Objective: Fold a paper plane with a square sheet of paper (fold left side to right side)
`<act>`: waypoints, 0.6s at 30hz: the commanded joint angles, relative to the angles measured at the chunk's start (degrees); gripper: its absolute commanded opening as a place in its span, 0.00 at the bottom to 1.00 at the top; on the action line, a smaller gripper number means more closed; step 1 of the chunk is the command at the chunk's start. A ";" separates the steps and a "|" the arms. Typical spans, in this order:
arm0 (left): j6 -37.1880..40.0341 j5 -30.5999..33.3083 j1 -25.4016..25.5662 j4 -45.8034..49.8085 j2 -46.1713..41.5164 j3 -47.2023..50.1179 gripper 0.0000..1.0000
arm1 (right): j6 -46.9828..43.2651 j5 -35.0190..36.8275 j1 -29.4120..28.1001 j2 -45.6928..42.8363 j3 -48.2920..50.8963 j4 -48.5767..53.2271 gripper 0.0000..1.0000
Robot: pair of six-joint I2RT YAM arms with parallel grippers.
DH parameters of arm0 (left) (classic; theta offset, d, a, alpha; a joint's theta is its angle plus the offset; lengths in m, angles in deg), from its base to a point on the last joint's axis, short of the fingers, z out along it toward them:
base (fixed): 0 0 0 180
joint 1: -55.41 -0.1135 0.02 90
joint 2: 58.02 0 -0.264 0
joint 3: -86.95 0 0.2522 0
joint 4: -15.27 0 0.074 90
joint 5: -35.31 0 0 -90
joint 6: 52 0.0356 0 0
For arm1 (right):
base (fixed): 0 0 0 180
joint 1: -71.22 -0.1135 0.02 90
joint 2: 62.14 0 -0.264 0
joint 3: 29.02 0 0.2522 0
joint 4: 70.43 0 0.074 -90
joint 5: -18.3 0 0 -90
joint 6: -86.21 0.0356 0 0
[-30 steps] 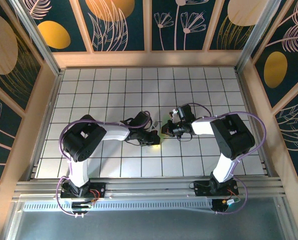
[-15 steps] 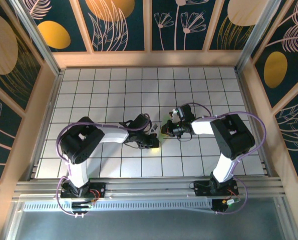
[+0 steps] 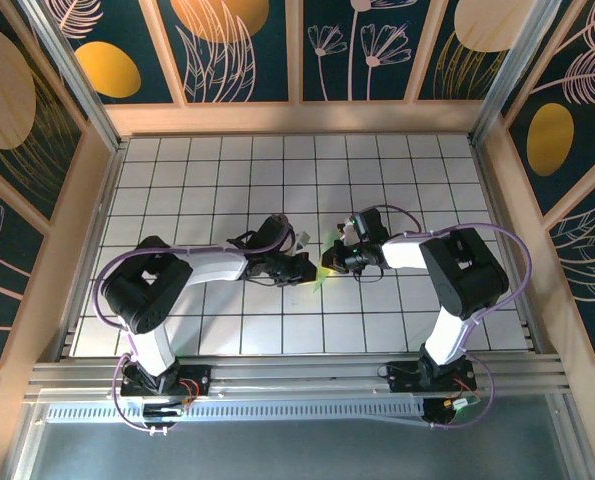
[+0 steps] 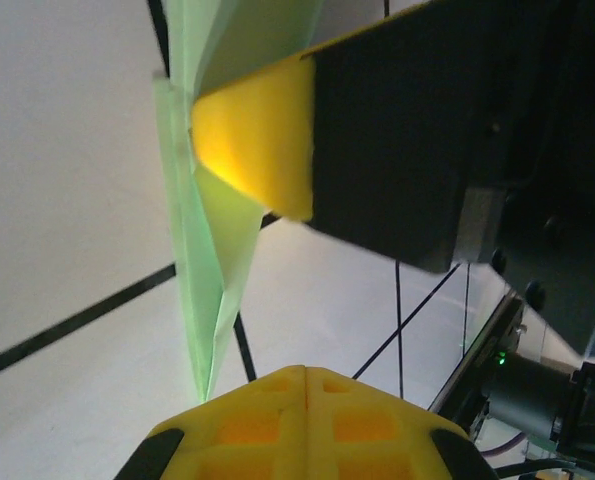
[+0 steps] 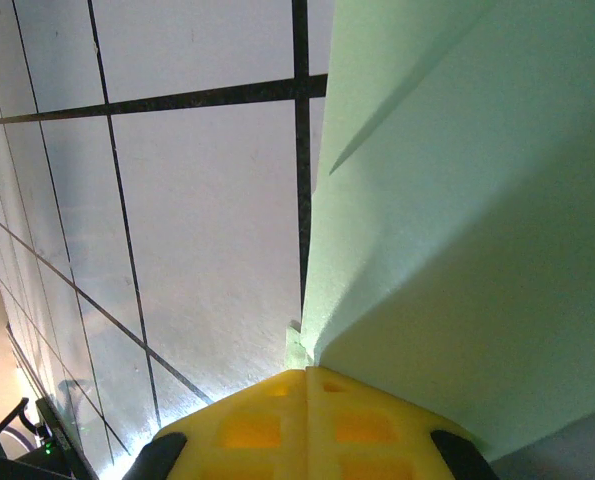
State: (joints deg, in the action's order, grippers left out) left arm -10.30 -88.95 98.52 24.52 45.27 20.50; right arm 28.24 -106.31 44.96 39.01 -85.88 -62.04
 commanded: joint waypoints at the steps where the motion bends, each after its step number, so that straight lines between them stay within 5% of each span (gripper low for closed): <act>1: -0.70 -2.48 0.12 -2.38 3.27 -1.96 0.00 | -0.42 7.01 -0.24 2.92 1.34 6.37 0.00; 18: -0.34 -2.34 0.22 -4.27 10.73 -6.57 0.00 | 0.44 6.92 -0.57 3.01 1.65 5.68 0.00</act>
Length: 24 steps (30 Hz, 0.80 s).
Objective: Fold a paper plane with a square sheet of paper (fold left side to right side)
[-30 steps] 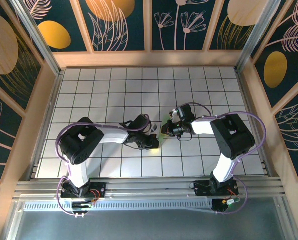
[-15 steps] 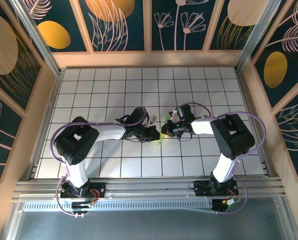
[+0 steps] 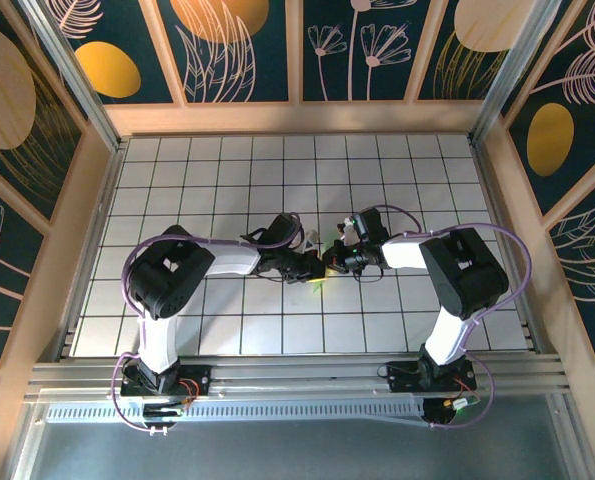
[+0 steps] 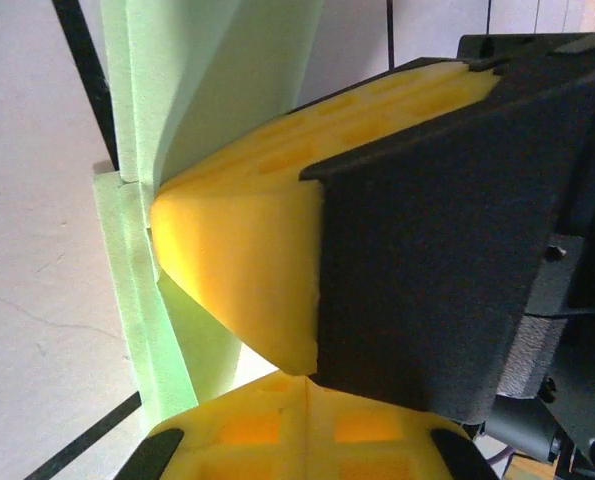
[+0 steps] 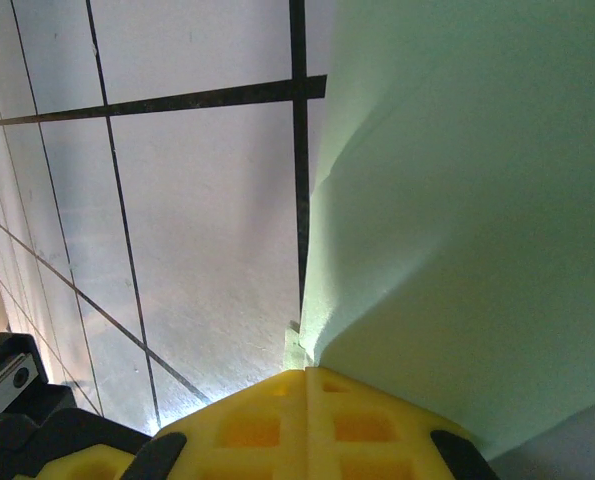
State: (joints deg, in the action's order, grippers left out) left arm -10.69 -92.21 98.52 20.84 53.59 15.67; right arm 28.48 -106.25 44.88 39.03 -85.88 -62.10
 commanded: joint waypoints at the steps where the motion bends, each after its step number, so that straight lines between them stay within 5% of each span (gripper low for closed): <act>1: 0.02 1.30 0.30 -0.40 2.80 -1.73 0.00 | 0.23 6.79 -0.53 3.00 1.65 5.75 0.00; 24: 2.86 5.88 2.56 6.69 0.95 3.30 0.00 | -0.04 7.56 -0.46 2.79 1.43 6.53 0.00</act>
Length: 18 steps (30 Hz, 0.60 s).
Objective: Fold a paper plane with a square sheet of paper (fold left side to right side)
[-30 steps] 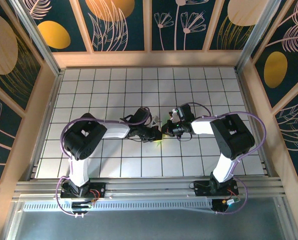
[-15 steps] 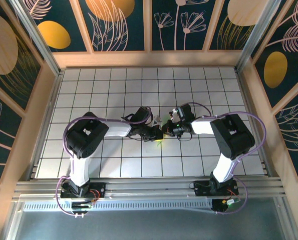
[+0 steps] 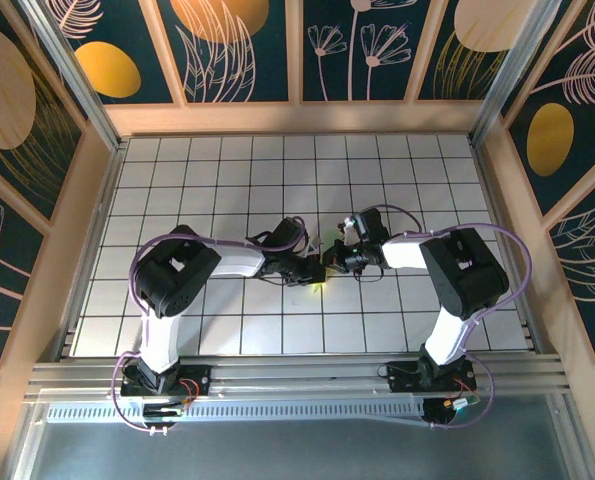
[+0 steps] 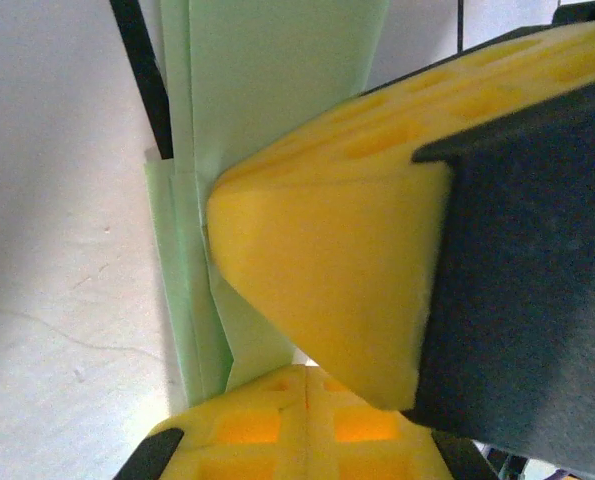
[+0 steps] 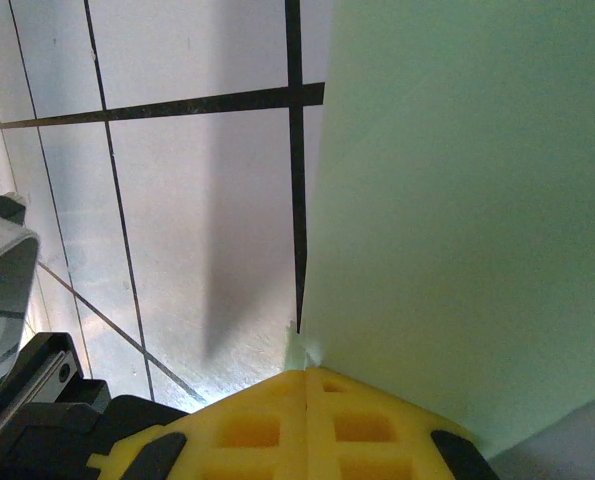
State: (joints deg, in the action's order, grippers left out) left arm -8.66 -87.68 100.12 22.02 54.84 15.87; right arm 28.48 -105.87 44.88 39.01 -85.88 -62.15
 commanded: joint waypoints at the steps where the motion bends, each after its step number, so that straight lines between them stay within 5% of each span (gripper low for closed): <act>1: 0.70 1.19 1.08 5.51 -0.76 3.42 0.00 | -0.02 7.19 -0.49 2.81 1.43 6.53 0.00; 18: -2.51 -0.24 3.07 3.58 -3.63 7.05 0.00 | -0.46 7.54 -0.48 3.18 0.75 7.54 0.00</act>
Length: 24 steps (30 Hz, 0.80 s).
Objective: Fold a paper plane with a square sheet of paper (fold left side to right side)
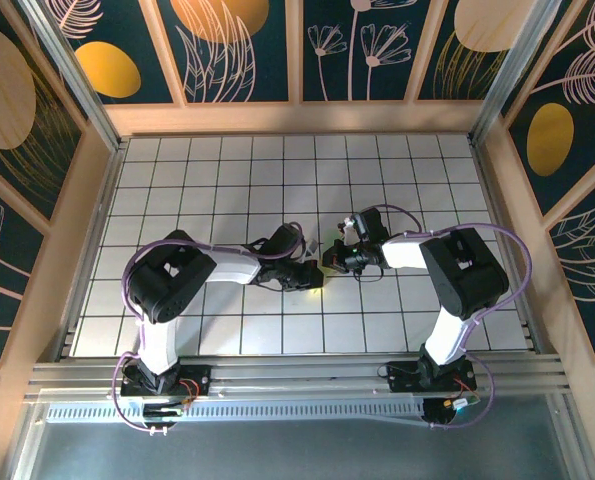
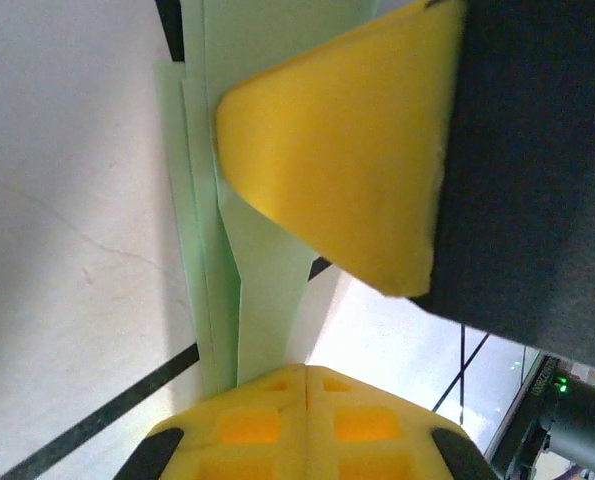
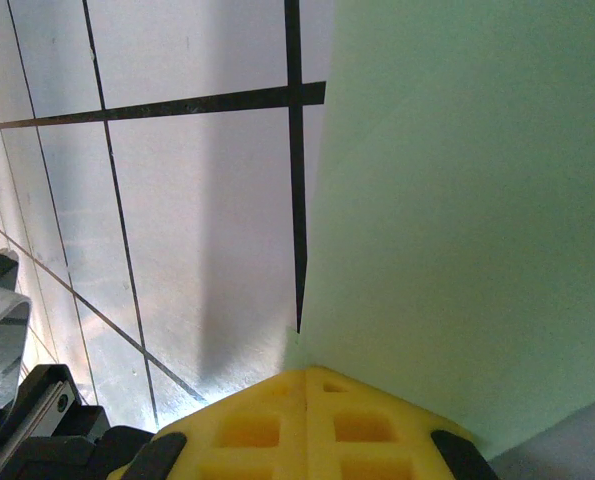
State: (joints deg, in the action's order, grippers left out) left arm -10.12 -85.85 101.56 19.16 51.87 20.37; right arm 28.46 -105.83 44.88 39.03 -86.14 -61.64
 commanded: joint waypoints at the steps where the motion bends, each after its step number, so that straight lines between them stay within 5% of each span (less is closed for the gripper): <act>1: -1.06 -1.98 1.68 6.44 -0.83 2.76 0.00 | -0.43 7.50 -0.46 3.17 0.99 7.00 0.00; 24: -1.65 -0.12 1.84 6.06 -5.22 6.10 0.00 | -1.20 6.68 -0.68 2.96 -0.91 7.61 0.00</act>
State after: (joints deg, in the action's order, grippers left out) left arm -10.75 -85.69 102.76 19.71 48.44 24.61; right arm 28.26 -105.55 44.70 39.14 -87.14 -59.89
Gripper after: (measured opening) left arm 0.044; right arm 0.046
